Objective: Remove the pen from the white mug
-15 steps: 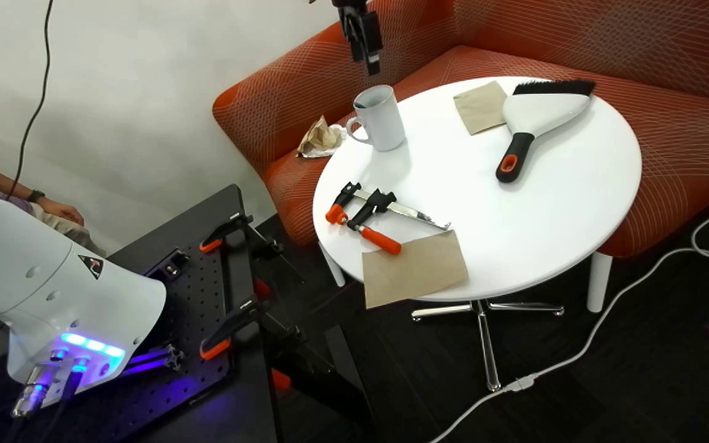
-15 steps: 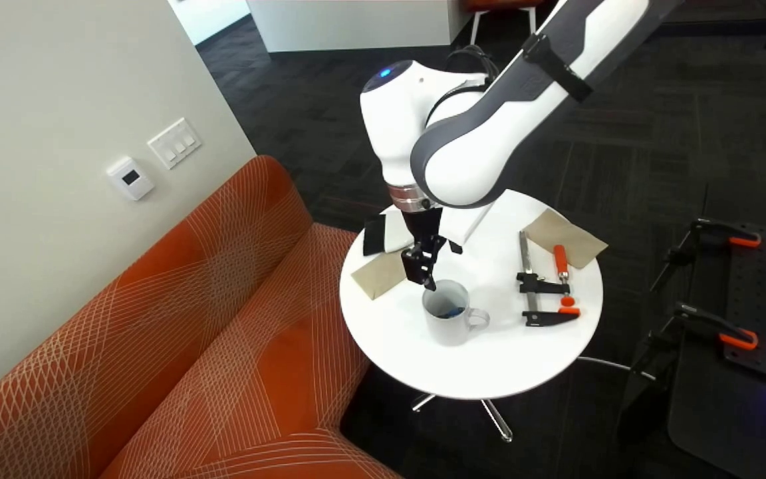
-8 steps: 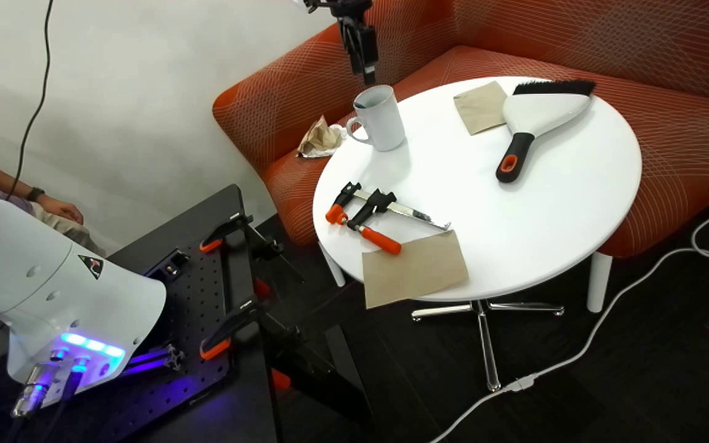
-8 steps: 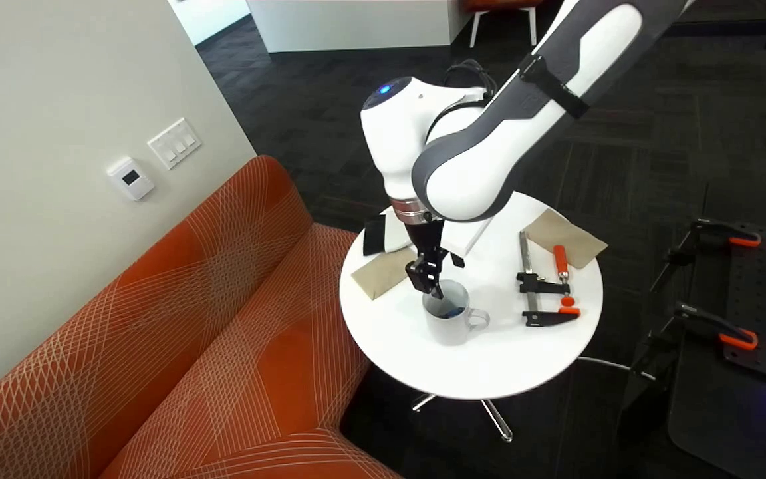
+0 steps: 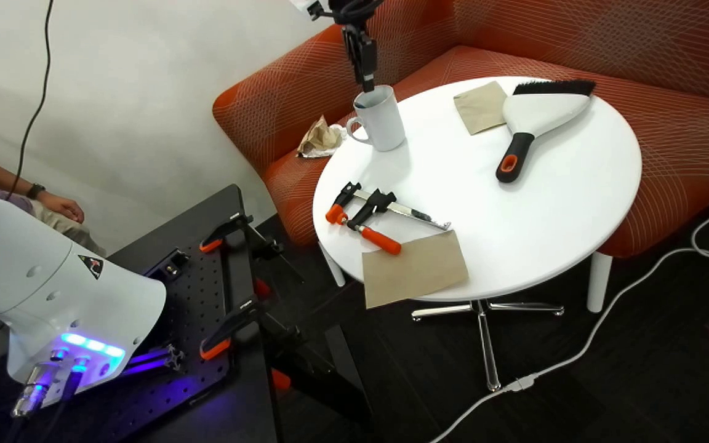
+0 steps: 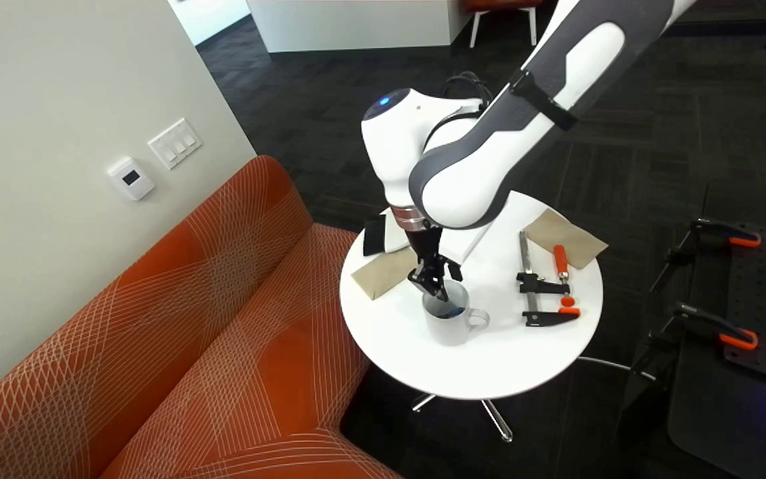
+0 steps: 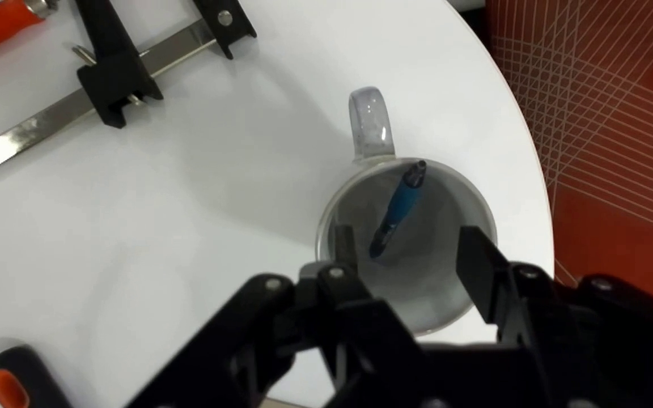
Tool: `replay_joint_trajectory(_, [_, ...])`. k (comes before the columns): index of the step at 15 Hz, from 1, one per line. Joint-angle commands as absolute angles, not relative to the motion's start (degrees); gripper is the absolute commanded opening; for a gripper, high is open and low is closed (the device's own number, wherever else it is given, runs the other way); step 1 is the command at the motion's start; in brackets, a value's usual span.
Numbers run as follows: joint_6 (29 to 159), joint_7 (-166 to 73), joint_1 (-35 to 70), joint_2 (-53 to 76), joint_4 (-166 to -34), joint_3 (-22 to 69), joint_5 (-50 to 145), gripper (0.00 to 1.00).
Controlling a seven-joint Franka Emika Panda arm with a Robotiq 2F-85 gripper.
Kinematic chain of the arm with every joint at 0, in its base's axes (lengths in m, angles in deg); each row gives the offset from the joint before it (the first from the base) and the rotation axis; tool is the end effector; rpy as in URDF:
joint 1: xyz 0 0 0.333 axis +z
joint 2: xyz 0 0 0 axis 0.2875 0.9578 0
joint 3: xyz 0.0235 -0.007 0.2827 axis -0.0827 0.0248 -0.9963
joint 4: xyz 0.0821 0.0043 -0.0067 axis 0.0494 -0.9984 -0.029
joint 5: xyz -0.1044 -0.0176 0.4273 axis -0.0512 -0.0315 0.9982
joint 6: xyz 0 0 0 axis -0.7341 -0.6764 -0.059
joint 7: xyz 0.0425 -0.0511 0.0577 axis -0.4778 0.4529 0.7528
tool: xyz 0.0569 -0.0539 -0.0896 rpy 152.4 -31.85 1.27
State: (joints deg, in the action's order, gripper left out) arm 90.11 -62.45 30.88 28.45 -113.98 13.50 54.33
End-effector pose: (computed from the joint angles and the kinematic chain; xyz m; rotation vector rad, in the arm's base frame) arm 0.5956 0.2243 0.1187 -3.0769 0.1079 0.2891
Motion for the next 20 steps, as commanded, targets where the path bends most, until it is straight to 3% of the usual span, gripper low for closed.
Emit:
replay_joint_trajectory(1, [89.58,-62.74,31.02,31.89,-110.24,13.51,55.98,0.52])
replay_joint_trajectory(5, [89.32,-62.69,31.03,34.54,-107.72,13.51,56.92,0.45])
replay_joint_trajectory(20, [83.2,-63.51,30.84,39.55,-102.64,13.64,58.85,0.4])
